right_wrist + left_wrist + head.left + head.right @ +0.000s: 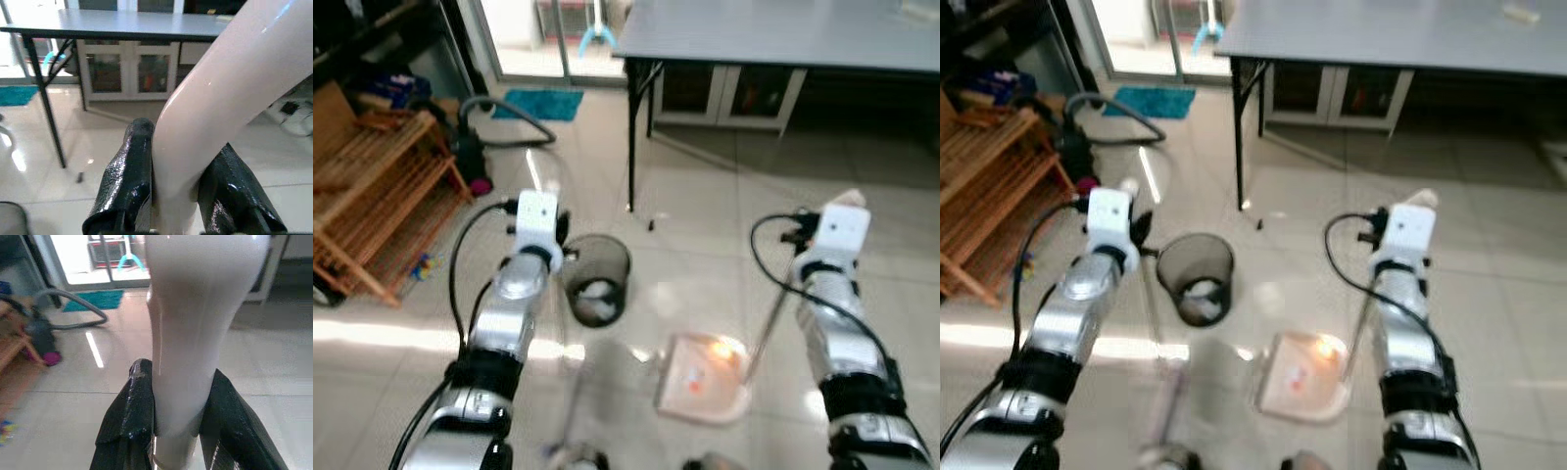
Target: Sweep floor
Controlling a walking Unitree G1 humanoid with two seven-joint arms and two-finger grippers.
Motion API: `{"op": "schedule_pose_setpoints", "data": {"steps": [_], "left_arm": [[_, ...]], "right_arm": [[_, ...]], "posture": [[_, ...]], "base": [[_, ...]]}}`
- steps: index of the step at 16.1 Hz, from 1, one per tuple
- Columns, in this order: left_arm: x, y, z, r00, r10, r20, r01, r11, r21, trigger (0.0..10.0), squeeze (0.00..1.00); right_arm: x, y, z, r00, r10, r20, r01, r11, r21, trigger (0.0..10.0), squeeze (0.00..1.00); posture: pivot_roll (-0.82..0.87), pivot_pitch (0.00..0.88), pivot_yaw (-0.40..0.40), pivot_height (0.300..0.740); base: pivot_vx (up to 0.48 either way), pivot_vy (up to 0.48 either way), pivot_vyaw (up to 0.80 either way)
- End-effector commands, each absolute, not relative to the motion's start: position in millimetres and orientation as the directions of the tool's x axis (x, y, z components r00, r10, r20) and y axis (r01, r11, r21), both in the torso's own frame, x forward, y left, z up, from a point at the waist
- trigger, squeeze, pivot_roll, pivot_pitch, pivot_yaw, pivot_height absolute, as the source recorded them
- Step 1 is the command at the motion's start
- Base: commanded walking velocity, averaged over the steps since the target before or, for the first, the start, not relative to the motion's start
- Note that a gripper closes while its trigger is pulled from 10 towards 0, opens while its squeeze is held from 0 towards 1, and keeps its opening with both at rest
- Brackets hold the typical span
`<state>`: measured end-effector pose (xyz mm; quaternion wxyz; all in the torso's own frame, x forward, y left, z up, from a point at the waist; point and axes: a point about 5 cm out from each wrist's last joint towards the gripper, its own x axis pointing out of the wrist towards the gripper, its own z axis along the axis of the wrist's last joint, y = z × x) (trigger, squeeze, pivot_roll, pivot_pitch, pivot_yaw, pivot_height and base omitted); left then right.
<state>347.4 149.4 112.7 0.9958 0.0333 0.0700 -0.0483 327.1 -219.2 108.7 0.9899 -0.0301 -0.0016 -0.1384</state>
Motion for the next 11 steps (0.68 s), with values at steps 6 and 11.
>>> {"op": "schedule_pose_setpoints", "data": {"steps": [6,11], "left_arm": [[346.0,161.3,117.6,0.991,-0.060,-0.122,0.072,0.993,0.097,10.0,0.00],[348.9,160.3,123.0,0.993,-0.063,-0.104,0.073,0.993,0.091,10.0,0.00]], "right_arm": [[325.3,-208.0,110.2,0.969,-0.246,0.018,0.246,0.968,-0.041,10.0,0.00],[325.9,-207.5,107.7,0.965,-0.261,-0.007,0.261,0.965,-0.001,10.0,0.00]], "posture": [[0.02,0.061,0.060,0.740],[0.02,0.072,0.057,0.740]], "base": [[0.000,0.079,0.00],[0.000,0.000,0.00]]}}
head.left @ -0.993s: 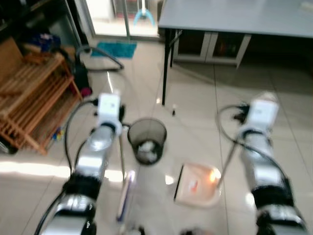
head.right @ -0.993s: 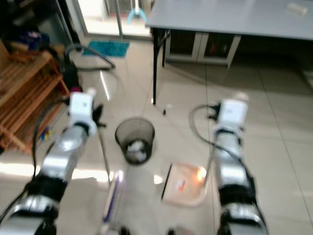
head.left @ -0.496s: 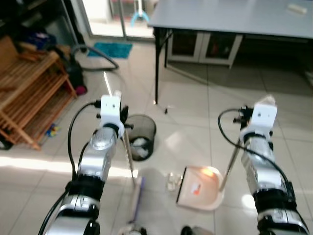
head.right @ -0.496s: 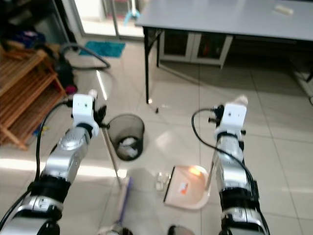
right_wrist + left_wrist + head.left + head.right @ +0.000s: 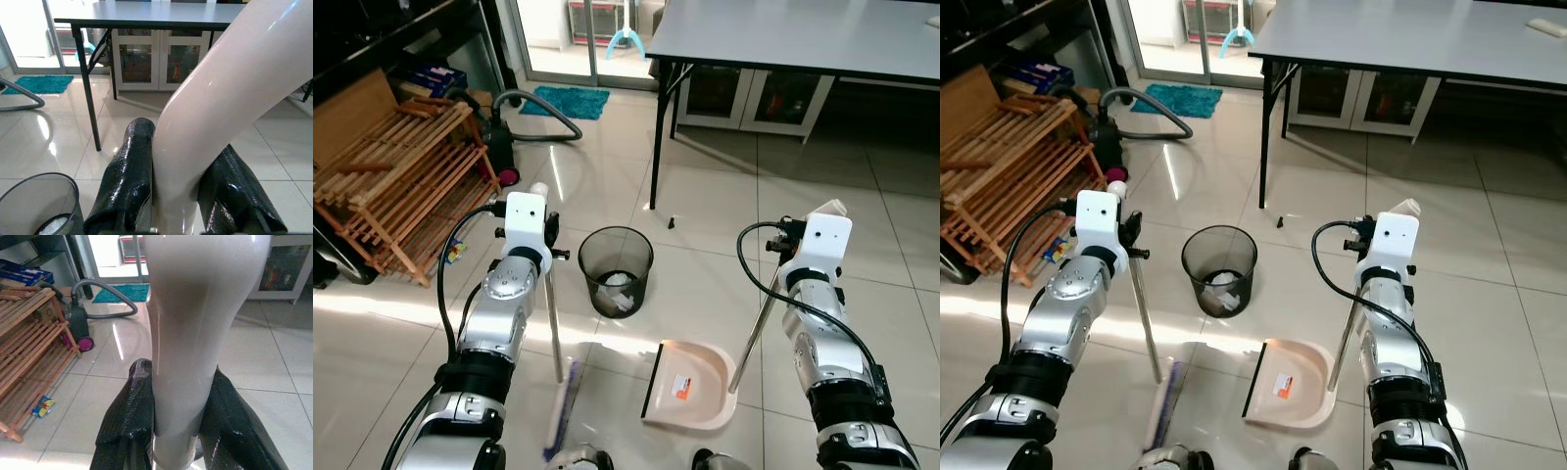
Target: Sweep floor
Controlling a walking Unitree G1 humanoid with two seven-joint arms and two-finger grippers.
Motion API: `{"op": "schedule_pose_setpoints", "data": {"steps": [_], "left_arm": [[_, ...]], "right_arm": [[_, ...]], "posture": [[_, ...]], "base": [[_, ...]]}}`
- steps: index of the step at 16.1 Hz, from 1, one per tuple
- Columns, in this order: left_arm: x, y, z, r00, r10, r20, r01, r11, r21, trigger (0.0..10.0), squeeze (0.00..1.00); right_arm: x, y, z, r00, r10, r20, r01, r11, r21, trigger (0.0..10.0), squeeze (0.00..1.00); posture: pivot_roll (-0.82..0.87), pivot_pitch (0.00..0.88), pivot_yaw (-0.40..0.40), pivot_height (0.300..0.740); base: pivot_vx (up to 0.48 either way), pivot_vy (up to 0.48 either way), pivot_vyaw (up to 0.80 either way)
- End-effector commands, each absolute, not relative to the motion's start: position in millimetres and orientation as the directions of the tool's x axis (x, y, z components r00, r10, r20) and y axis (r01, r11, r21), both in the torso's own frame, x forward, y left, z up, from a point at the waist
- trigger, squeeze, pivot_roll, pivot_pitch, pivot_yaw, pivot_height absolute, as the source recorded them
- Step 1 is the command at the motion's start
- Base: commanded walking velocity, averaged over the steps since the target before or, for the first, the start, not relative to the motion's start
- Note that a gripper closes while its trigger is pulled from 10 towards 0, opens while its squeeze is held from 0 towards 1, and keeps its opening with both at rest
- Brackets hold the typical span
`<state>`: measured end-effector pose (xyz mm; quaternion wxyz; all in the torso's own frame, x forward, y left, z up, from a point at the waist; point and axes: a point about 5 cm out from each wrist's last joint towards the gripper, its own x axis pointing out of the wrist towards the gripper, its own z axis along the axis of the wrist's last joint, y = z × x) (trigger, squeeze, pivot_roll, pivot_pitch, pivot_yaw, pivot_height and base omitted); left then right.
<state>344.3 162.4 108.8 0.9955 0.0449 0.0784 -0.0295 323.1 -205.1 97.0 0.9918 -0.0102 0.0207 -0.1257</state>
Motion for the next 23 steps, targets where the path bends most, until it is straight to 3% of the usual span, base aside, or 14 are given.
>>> {"op": "schedule_pose_setpoints", "data": {"steps": [1,6,23], "left_arm": [[348.9,160.1,123.5,0.993,-0.068,-0.098,0.077,0.993,0.091,10.0,0.00],[348.3,160.2,125.8,0.994,-0.076,-0.083,0.082,0.994,0.074,10.0,0.00],[348.7,156.0,121.6,0.991,-0.099,-0.095,0.106,0.992,0.066,10.0,0.00]], "right_arm": [[326.2,-208.4,108.1,0.964,-0.265,-0.009,0.265,0.964,0.000,10.0,0.00],[325.5,-211.5,106.5,0.960,-0.280,-0.021,0.281,0.960,0.011,10.0,0.00],[325.8,-216.4,114.5,0.956,-0.294,0.016,0.294,0.956,0.004,10.0,0.00]], "posture": [[0.03,0.071,0.056,0.740],[0.03,0.072,0.058,0.740],[0.01,0.054,0.066,0.740]], "base": [[0.000,0.000,0.00],[0.198,0.000,-0.55],[0.336,0.000,0.00]]}}
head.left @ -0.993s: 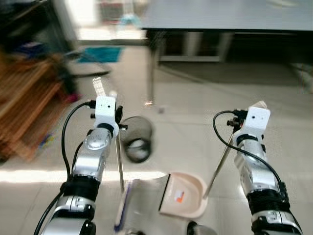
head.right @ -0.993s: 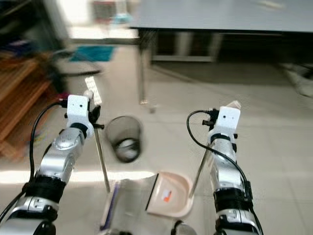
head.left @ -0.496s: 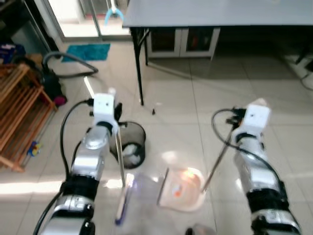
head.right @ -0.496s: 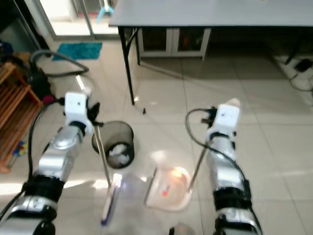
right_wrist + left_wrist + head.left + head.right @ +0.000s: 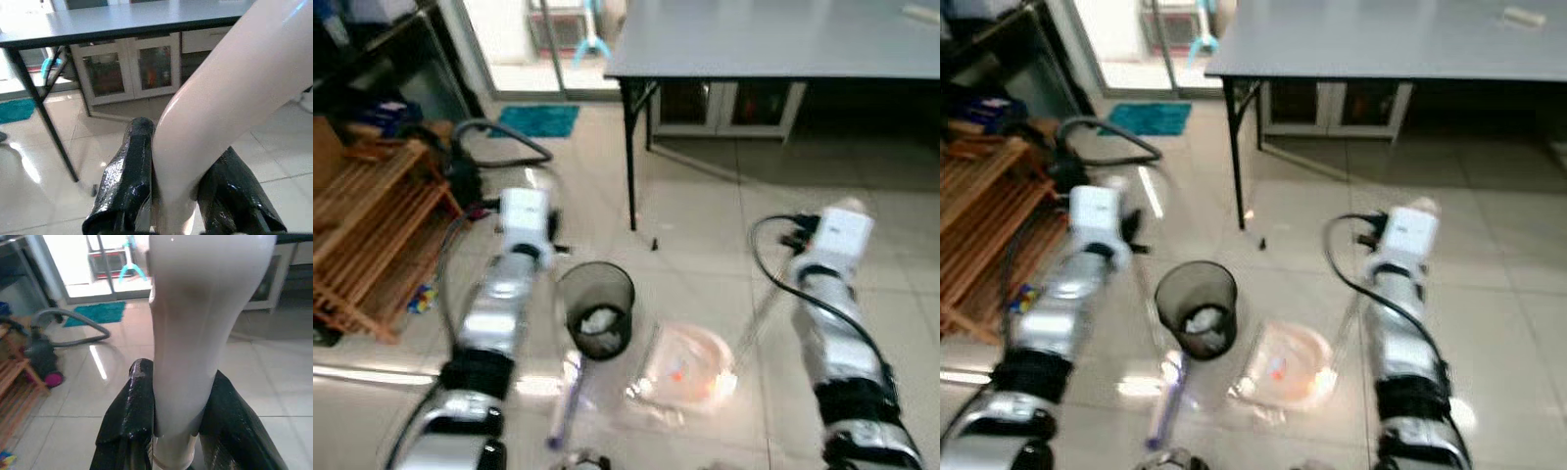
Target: Sweep floor
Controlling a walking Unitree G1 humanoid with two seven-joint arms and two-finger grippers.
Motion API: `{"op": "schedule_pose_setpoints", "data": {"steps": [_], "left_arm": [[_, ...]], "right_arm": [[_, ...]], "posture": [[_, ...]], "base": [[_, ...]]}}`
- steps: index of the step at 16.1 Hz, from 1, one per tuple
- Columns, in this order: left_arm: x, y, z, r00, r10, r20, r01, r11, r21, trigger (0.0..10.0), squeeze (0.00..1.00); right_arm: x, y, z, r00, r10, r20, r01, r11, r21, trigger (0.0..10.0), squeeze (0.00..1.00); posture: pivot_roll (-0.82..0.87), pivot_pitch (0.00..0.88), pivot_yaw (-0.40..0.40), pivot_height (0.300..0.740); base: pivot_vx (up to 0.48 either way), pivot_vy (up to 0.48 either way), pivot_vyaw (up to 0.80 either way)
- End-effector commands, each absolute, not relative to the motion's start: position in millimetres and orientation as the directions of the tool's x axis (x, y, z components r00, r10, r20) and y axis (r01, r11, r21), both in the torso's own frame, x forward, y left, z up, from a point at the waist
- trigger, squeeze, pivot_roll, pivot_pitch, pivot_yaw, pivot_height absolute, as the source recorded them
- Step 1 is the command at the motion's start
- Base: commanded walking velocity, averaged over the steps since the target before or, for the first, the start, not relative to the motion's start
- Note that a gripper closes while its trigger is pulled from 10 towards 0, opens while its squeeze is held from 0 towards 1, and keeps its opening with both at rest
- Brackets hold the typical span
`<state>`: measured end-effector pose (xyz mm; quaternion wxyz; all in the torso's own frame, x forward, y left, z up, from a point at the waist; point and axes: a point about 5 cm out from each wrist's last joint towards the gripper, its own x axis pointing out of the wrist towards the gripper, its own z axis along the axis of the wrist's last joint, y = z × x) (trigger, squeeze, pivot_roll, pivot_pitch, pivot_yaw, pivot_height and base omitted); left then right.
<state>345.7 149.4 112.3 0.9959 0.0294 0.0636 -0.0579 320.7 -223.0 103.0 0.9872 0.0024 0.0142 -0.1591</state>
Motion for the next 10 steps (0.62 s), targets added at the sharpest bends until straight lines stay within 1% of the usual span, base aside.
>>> {"op": "schedule_pose_setpoints", "data": {"steps": [1,6,7,10], "left_arm": [[347.9,153.7,120.2,0.989,-0.112,-0.097,0.119,0.990,0.077,10.0,0.00],[345.6,148.7,113.1,0.982,-0.147,-0.115,0.161,0.979,0.122,10.0,0.00],[343.3,146.3,107.7,0.978,-0.163,-0.131,0.181,0.973,0.142,10.0,0.00],[340.9,143.3,106.2,0.975,-0.191,-0.117,0.209,0.962,0.174,10.0,0.00]], "right_arm": [[325.4,-217.7,115.6,0.955,-0.295,0.022,0.295,0.955,0.000,10.0,0.00],[325.3,-223.5,123.4,0.953,-0.297,0.063,0.300,0.952,-0.051,10.0,0.00],[324.8,-226.4,126.4,0.949,-0.303,0.084,0.308,0.950,-0.058,10.0,0.00],[324.4,-231.6,135.1,0.938,-0.314,0.143,0.326,0.943,-0.069,10.0,0.00]], "posture": [[0.01,0.054,0.066,0.740],[0.01,0.072,0.063,0.740],[0.01,0.074,0.062,0.740],[0.01,0.098,0.056,0.740]], "base": [[0.000,0.000,0.00],[0.000,0.000,0.00],[0.000,0.000,0.00],[0.000,0.000,0.00]]}}
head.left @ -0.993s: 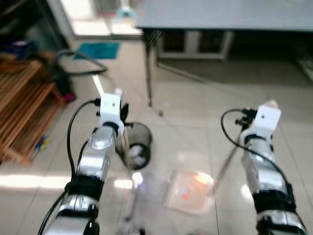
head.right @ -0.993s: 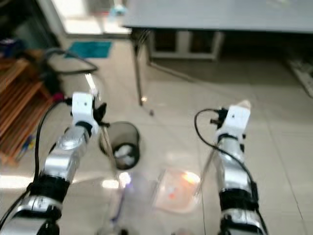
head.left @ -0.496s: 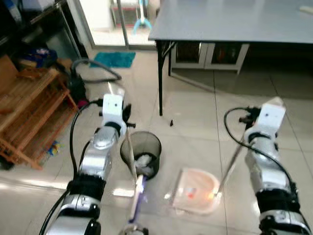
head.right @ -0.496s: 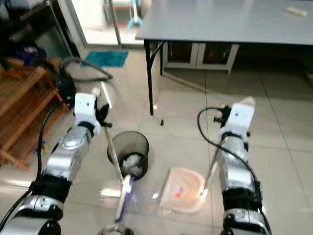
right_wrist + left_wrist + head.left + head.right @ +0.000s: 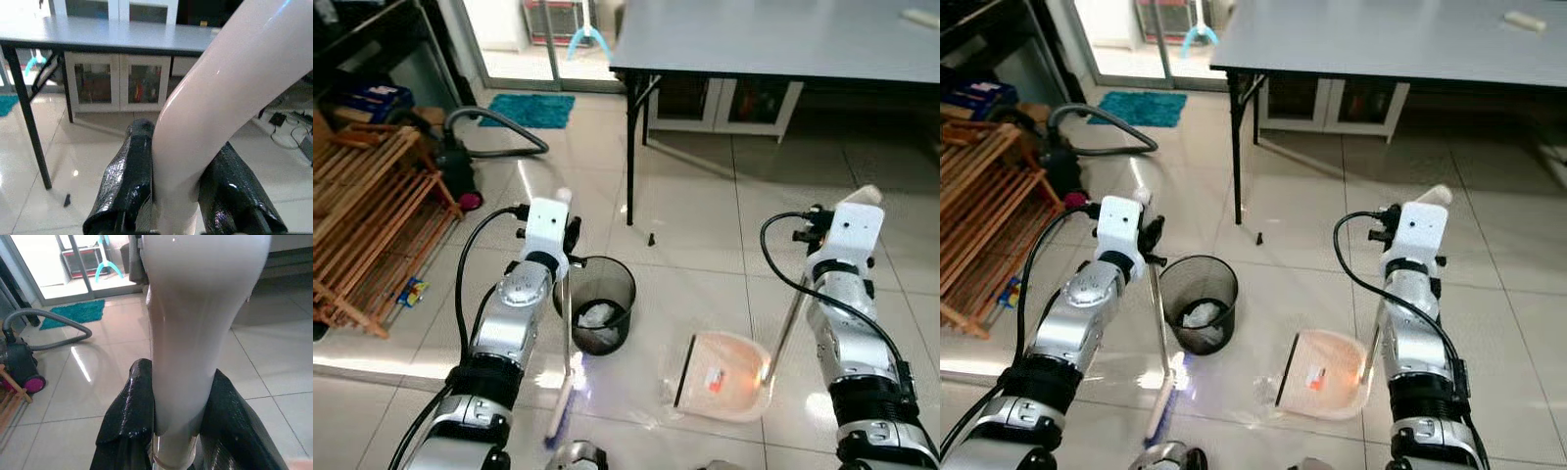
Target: Sweep floor
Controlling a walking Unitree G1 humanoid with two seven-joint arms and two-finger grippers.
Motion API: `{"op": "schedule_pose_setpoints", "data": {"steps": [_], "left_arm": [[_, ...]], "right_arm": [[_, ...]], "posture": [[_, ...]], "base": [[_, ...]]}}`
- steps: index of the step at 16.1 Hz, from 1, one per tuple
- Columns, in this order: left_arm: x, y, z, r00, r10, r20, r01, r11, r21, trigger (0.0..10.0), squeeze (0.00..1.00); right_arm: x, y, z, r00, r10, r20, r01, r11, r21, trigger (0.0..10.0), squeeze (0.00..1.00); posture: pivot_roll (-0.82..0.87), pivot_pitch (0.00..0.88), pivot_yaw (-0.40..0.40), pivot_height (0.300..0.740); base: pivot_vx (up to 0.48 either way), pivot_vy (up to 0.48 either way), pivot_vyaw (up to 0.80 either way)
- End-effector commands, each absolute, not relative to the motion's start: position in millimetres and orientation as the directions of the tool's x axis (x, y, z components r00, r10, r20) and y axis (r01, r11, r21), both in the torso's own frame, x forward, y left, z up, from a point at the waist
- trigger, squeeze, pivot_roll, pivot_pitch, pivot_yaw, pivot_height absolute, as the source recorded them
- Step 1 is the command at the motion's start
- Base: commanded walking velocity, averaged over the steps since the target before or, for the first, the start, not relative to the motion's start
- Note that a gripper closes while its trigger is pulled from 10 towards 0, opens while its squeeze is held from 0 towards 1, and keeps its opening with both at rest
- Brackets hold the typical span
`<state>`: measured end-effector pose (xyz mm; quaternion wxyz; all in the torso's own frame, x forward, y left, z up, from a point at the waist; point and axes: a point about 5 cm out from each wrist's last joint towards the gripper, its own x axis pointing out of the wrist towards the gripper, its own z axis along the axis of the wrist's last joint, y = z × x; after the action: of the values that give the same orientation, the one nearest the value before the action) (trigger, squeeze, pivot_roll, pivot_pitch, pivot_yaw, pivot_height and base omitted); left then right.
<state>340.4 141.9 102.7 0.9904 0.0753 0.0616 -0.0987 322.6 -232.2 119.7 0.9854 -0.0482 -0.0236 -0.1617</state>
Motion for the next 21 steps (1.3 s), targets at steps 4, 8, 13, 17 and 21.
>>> {"op": "schedule_pose_setpoints", "data": {"steps": [4,8,13,17,21], "left_arm": [[340.3,140.9,104.5,0.972,-0.205,-0.112,0.223,0.957,0.186,10.0,0.00],[344.0,133.9,112.5,0.965,-0.246,-0.088,0.258,0.952,0.166,10.0,0.00],[339.0,132.8,107.1,0.971,-0.230,-0.070,0.238,0.959,0.153,10.0,0.00],[338.3,133.1,107.9,0.973,-0.223,-0.053,0.229,0.959,0.165,10.0,0.00],[336.4,130.8,102.6,0.958,-0.281,-0.063,0.288,0.937,0.197,10.0,0.00]], "right_arm": [[326.8,-231.3,139.2,0.943,-0.298,0.148,0.315,0.943,-0.107,10.0,0.00],[333.1,-238.3,146.5,0.943,-0.288,0.170,0.315,0.934,-0.170,10.0,0.00],[325.0,-240.4,142.2,0.936,-0.301,0.181,0.335,0.920,-0.203,10.0,0.00],[320.8,-239.4,139.7,0.932,-0.306,0.192,0.344,0.915,-0.212,10.0,0.00],[320.4,-240.1,137.7,0.943,-0.264,0.204,0.315,0.906,-0.283,10.0,0.00]], "posture": [[0.00,0.121,0.056,0.740],[0.02,0.176,0.051,0.740],[-0.02,0.168,0.061,0.740],[-0.02,0.174,0.062,0.740],[0.00,0.196,0.063,0.740]], "base": [[0.000,0.000,0.00],[0.000,0.000,0.00],[0.000,0.000,0.00],[0.000,0.000,0.00],[0.000,0.000,0.00]]}}
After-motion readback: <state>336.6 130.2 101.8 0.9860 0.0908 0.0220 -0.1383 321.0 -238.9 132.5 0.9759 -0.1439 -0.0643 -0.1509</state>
